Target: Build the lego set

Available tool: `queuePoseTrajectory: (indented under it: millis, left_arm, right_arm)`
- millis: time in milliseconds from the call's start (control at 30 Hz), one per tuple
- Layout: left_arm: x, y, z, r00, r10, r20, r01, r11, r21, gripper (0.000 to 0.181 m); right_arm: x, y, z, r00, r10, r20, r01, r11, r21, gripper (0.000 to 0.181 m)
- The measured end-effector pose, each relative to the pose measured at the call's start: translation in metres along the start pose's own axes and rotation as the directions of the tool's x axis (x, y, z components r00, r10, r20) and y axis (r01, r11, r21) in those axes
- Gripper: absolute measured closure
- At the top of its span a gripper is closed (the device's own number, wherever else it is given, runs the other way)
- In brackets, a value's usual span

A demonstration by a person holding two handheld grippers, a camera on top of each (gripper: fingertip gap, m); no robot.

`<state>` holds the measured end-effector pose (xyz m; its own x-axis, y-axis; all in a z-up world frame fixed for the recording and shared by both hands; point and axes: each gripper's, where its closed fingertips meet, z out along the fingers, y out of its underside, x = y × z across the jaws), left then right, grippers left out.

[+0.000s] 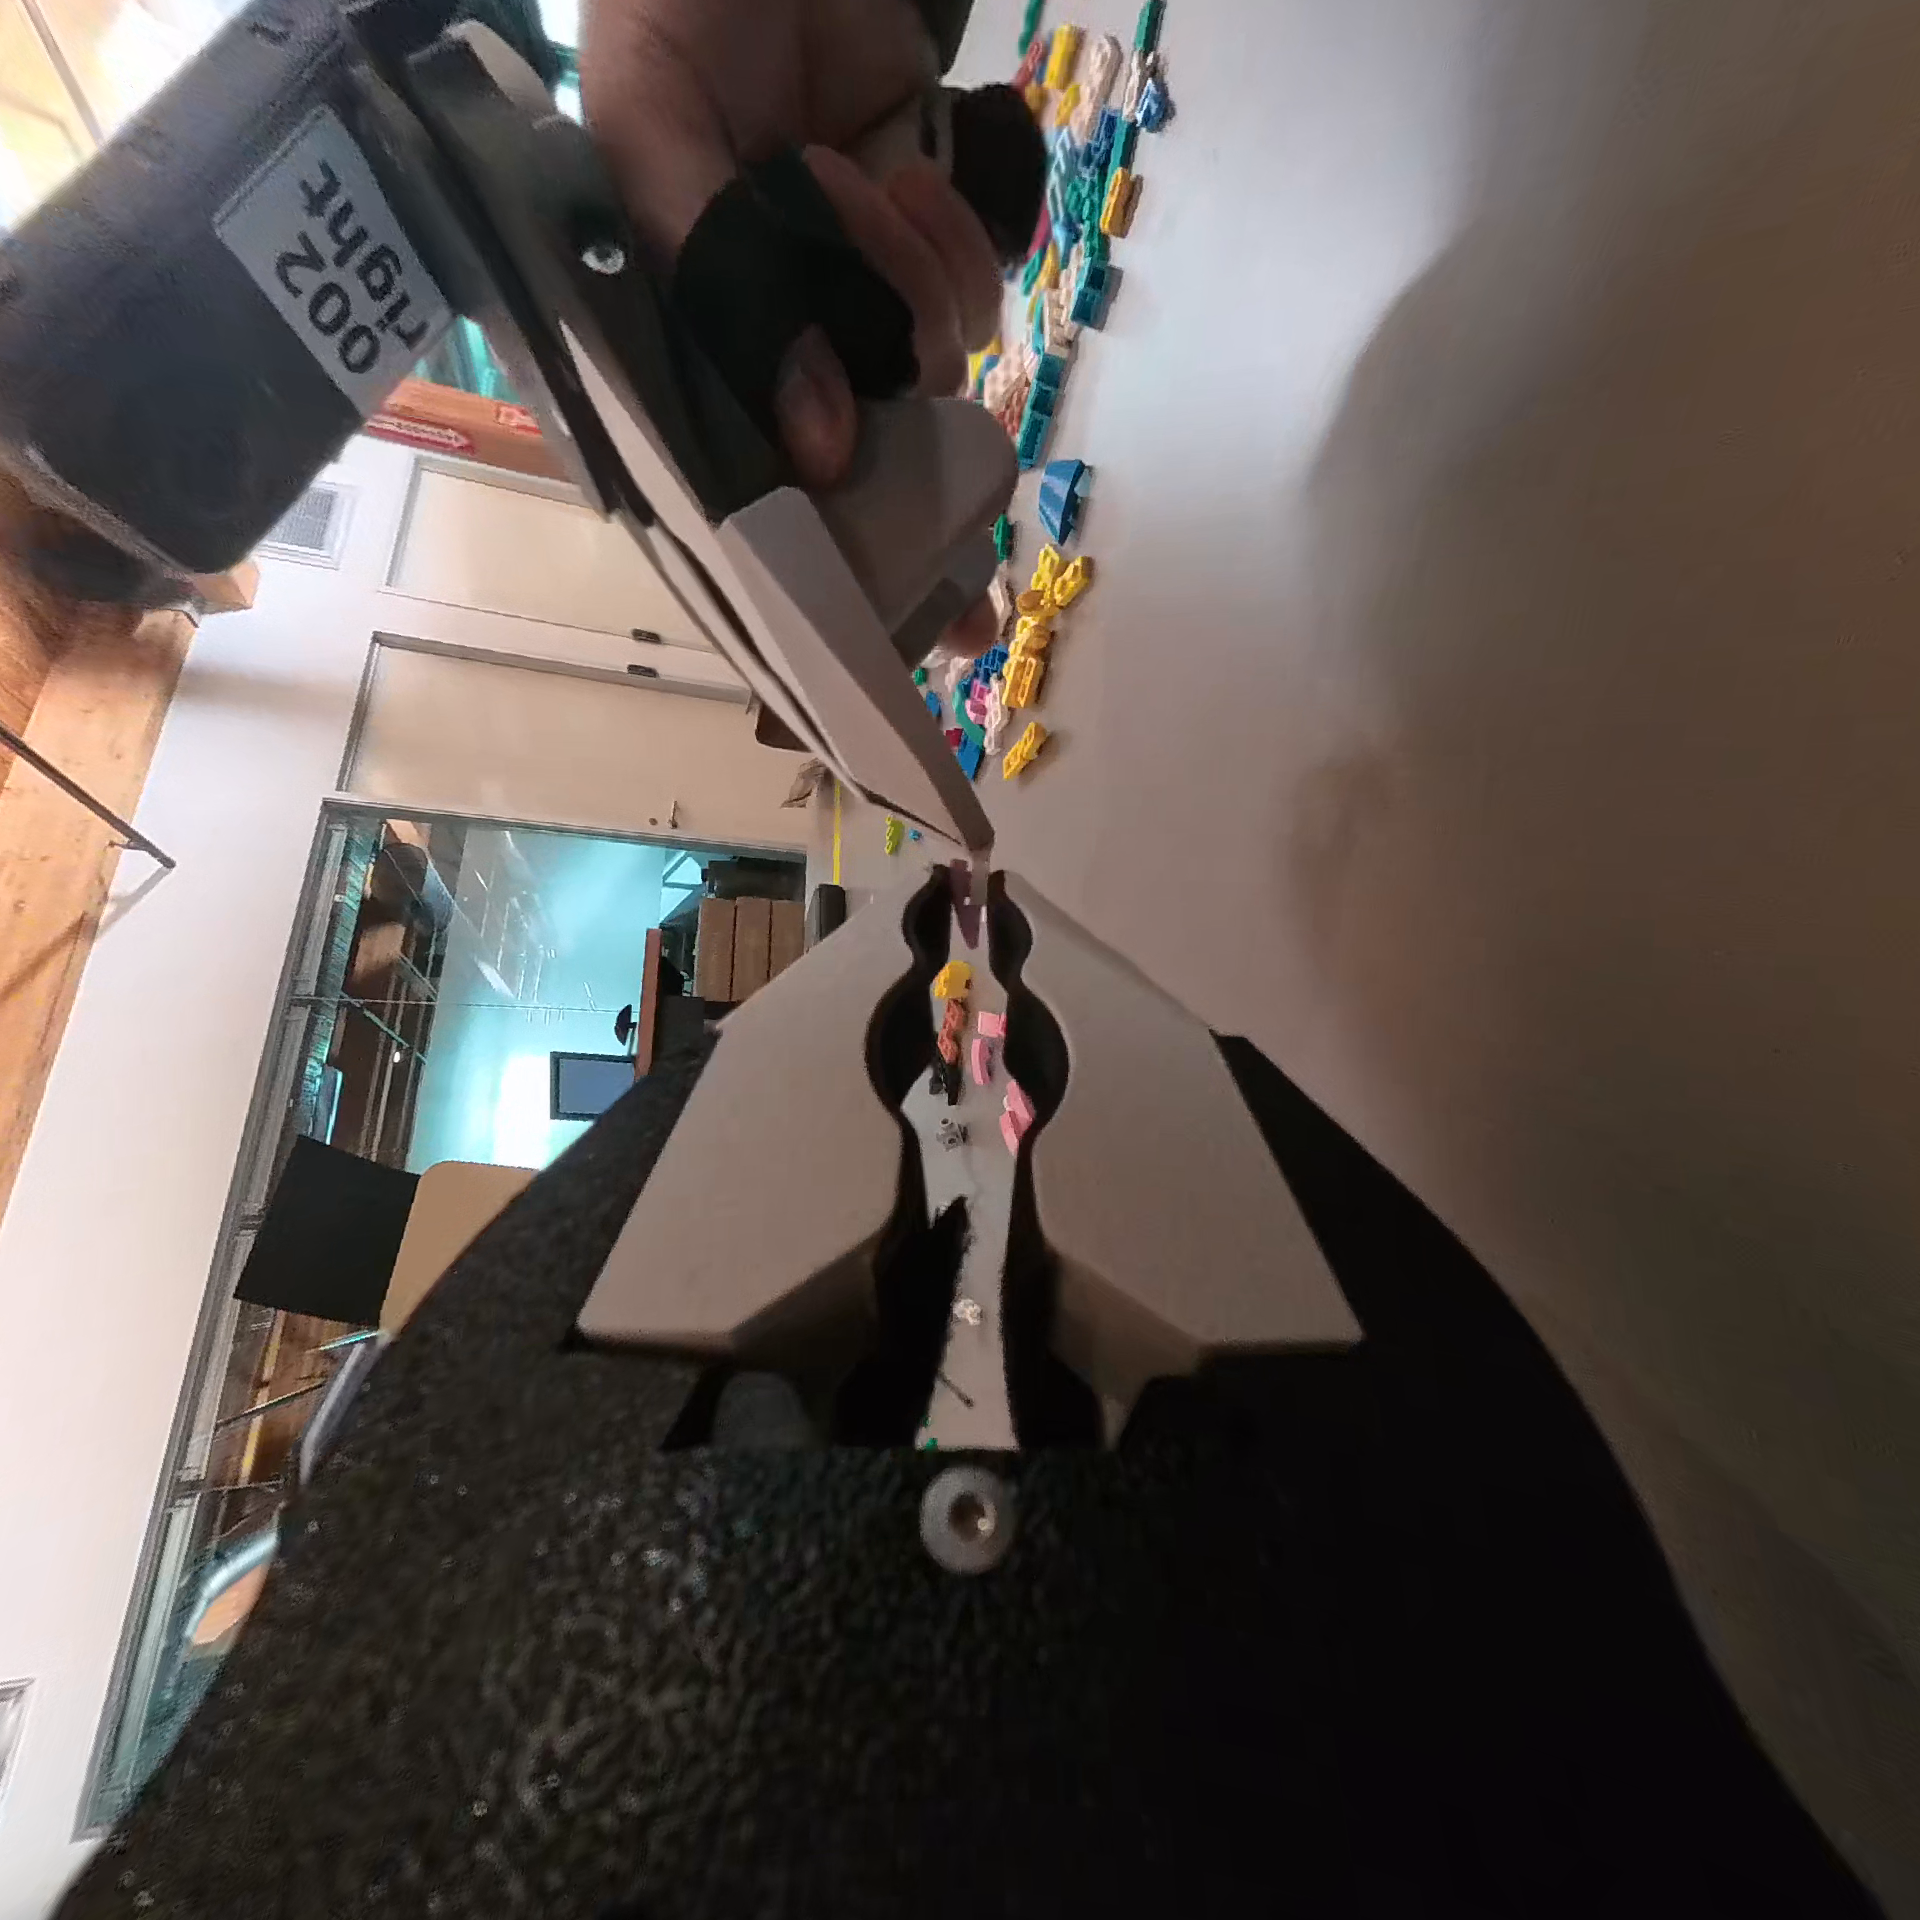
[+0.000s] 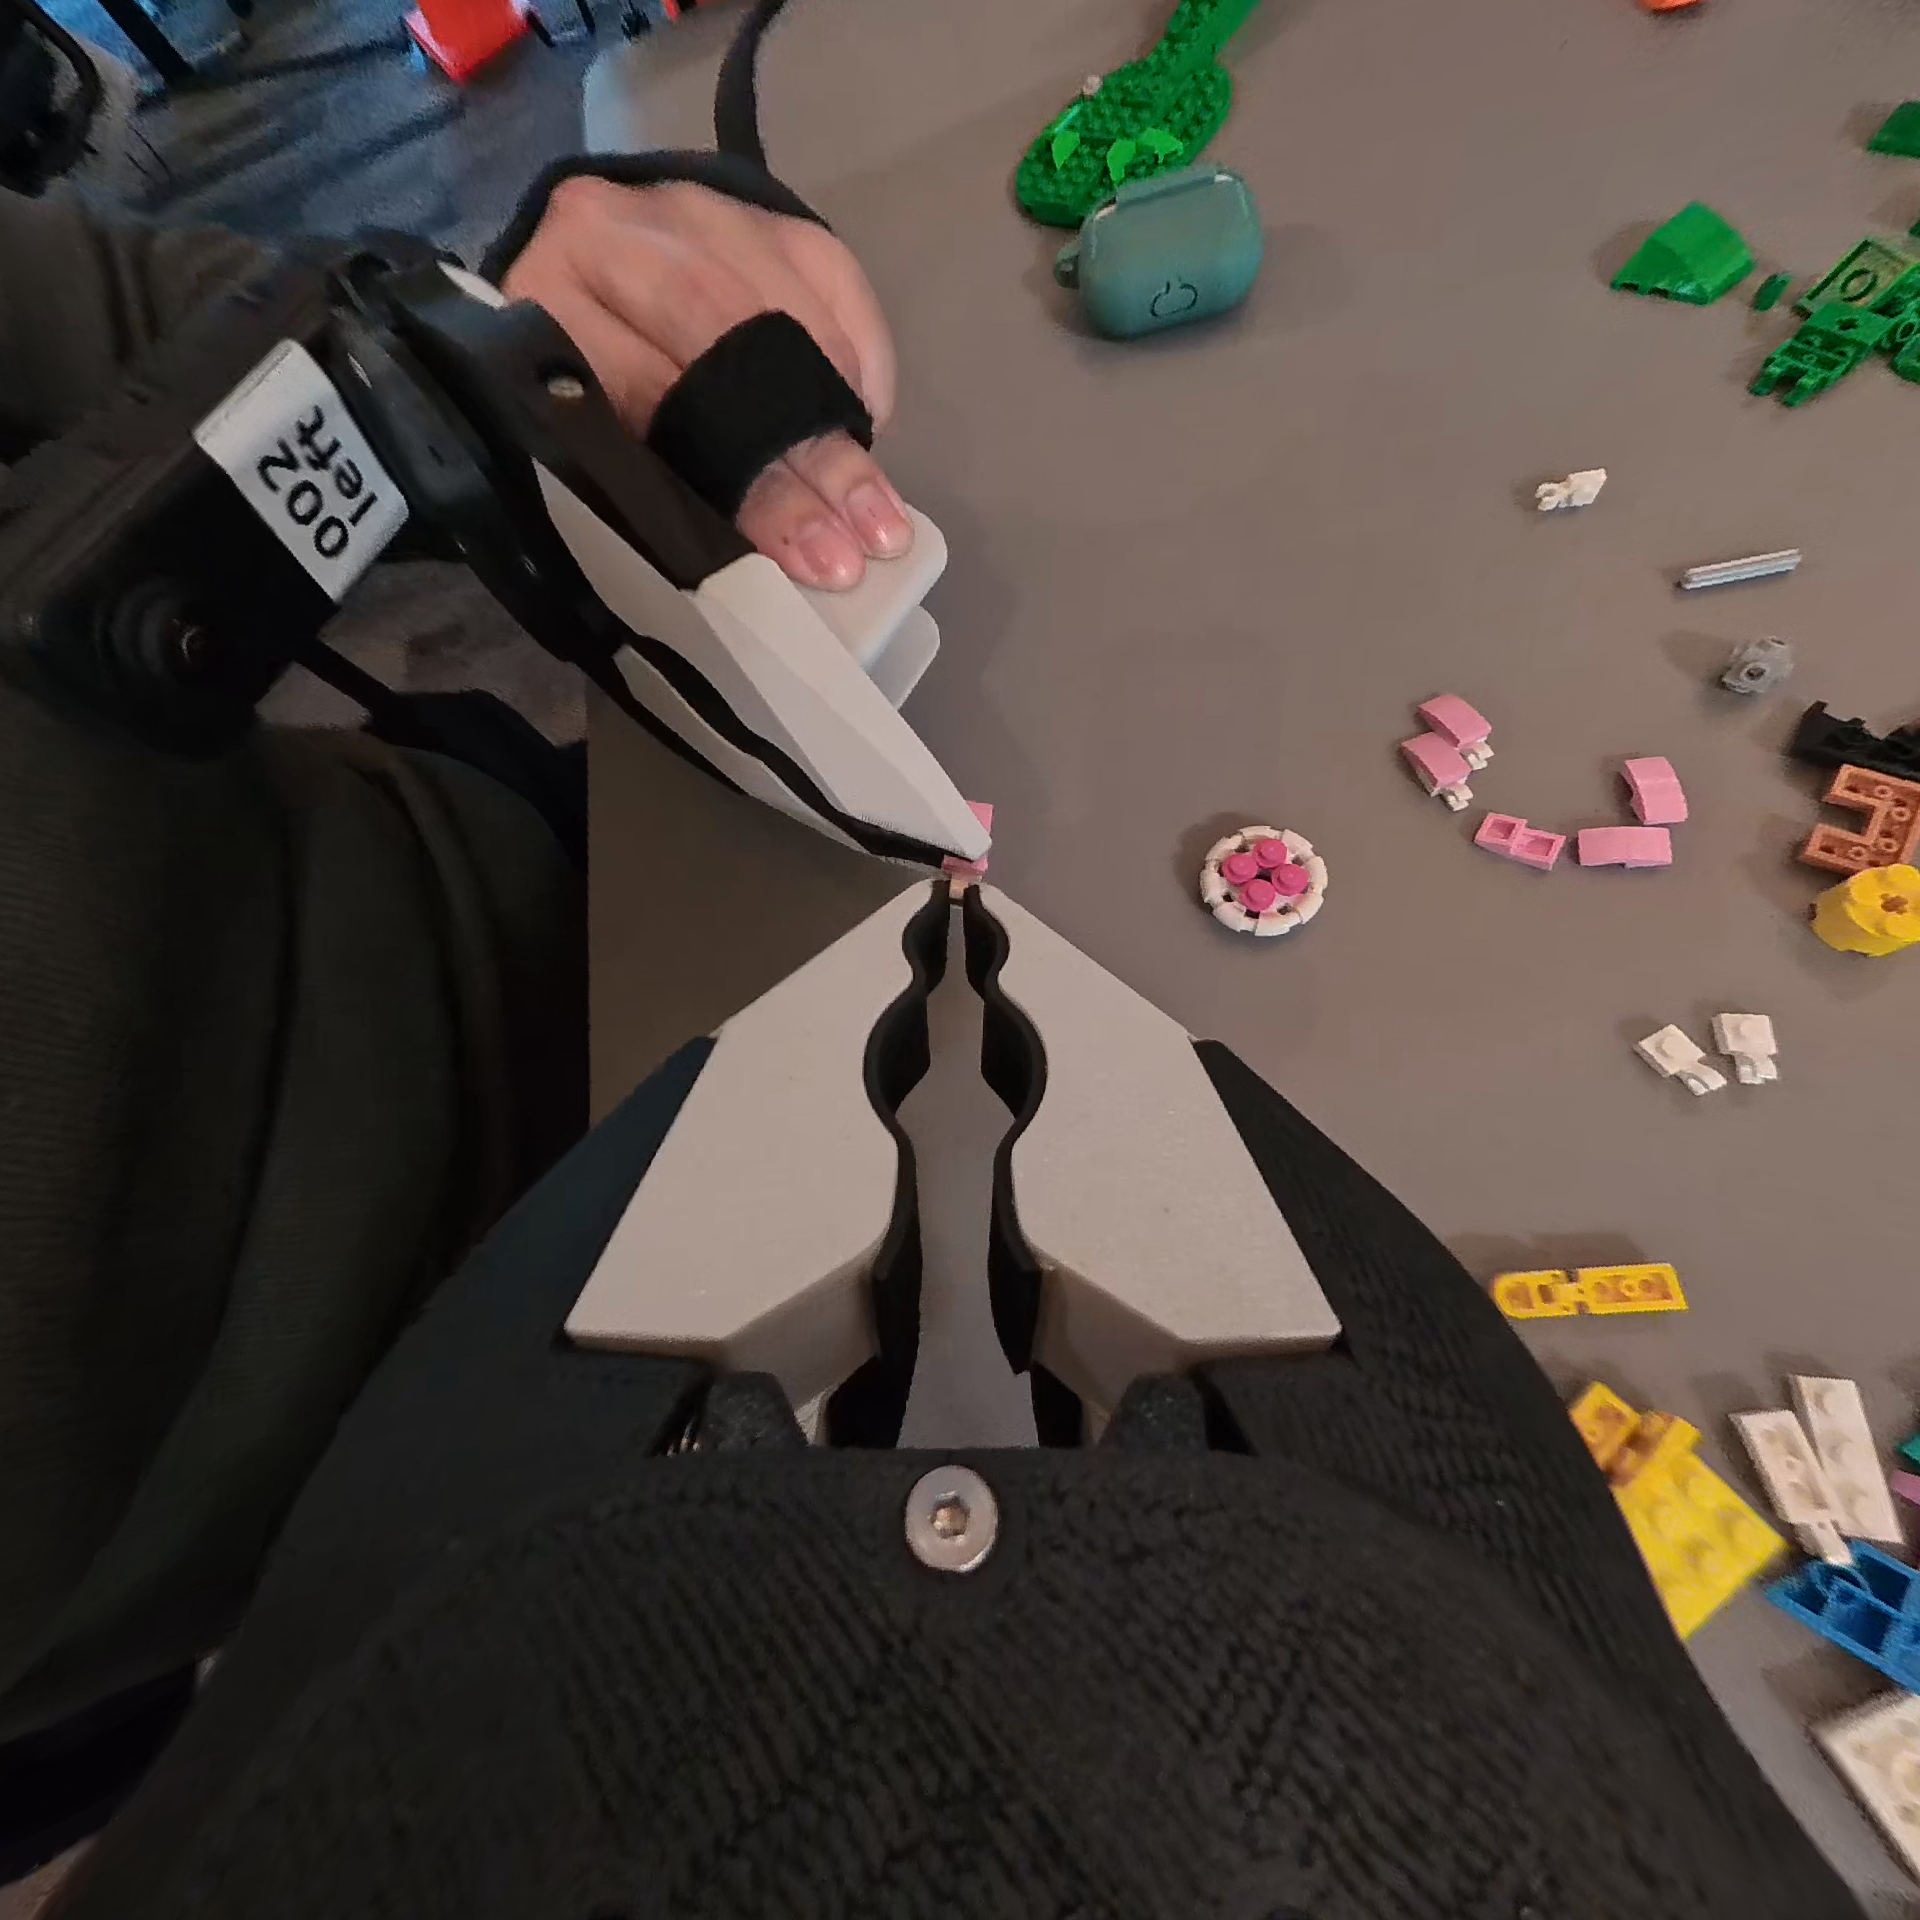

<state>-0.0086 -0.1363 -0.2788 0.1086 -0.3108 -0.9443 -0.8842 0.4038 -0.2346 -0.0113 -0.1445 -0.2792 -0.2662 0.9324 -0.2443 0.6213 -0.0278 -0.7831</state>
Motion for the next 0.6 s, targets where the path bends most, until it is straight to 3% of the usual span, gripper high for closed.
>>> queuePoseTrajectory:
  millis: [167, 367, 600]
  left_arm:
    - [-0.004, -0.003, -0.005, 0.999, 0.016, -0.032, -0.015, 0.999, 0.045, 0.178]
    - [-0.008, -0.001, -0.007, 0.955, -0.228, -0.188, 0.24, 0.97, 0.045, 0.177]
    - [-0.008, 0.003, -0.004, 0.914, -0.313, -0.26, 0.32, 0.947, -0.016, 0.178]
  right_arm:
    - [-0.006, -0.004, -0.001, 0.989, 0.097, 0.115, -0.104, 0.993, 0.06, 0.18]
    - [-0.006, -0.013, -0.003, 0.976, 0.135, 0.172, -0.157, 0.98, 0.124, 0.18]
    - [-0.002, -0.014, -0.003, 0.962, 0.187, 0.198, -0.218, 0.965, 0.148, 0.18]
